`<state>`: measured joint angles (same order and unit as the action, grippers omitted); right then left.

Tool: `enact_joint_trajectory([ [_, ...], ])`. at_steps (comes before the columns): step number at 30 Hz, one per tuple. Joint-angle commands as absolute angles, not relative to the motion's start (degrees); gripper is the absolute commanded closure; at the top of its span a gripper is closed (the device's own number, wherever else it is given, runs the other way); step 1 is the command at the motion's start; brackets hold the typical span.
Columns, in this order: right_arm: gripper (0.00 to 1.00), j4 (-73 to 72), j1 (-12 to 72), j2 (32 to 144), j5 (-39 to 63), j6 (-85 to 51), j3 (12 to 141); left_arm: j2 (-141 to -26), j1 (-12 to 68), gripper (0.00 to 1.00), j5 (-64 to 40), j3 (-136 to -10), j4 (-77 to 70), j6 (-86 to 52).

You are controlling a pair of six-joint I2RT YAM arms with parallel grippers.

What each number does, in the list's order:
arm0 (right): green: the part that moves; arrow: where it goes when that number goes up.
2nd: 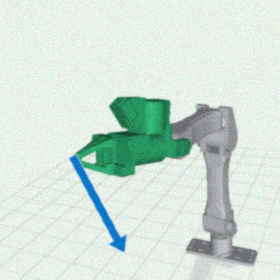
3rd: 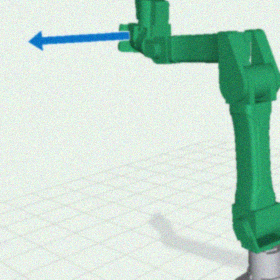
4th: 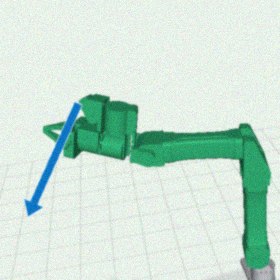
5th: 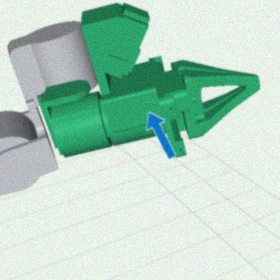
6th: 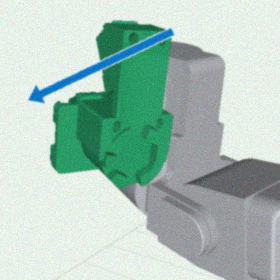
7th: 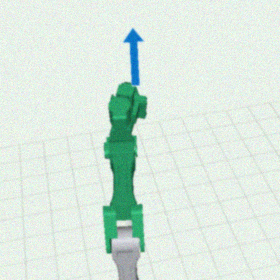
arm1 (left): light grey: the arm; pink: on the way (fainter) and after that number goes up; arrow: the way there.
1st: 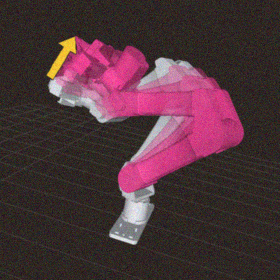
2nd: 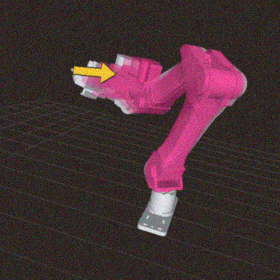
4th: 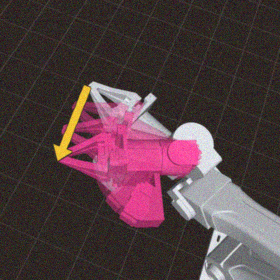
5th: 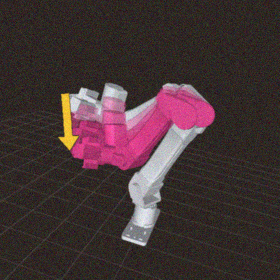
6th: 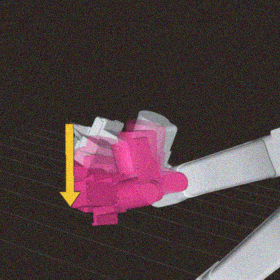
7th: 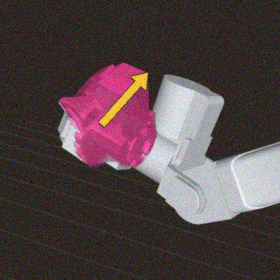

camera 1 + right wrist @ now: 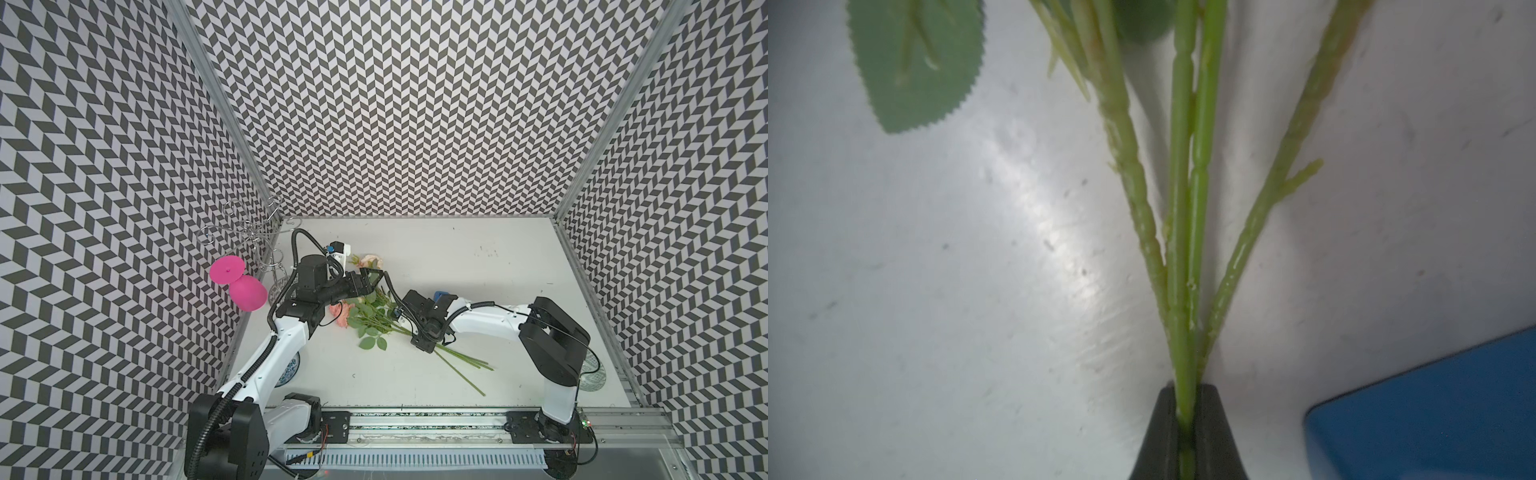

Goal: Wrap bouquets with tape
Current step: Gather the flowers at the center of the board.

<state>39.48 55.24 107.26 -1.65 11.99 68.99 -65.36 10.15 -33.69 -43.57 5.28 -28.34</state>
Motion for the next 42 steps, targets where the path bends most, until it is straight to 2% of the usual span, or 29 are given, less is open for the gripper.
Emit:
enact_joint_trajectory([
  [1,1.0,44.22,55.8,104.06,-1.79,14.76,64.87,-65.39,10.55,0.04,-35.25,-45.48,3.31,-28.04],
  [5,1.0,42.21,55.7,101.61,-2.46,15.77,62.43,-65.72,10.63,0.04,-35.68,-44.92,2.52,-28.04],
  [16,1.0,33.81,55.23,104.76,-7.79,22.01,63.36,-65.57,11.07,0.04,-35.35,-44.03,0.9,-28.88],
  [26,1.0,29.19,50.89,101.85,-4.2,26.59,61.62,-66.34,11.95,0.04,-34.56,-43.42,-0.5,-29.8],
  [35,0.88,28.59,52.91,99.78,-1.93,25.67,60.57,-66.64,12.57,0.04,-33.76,-44.56,-0.43,-30.15],
  [42,0.78,27.69,52.91,98.39,-4.57,25.6,59.76,-67.15,13.32,0.04,-33.31,-44.89,-0.5,-30.41],
])
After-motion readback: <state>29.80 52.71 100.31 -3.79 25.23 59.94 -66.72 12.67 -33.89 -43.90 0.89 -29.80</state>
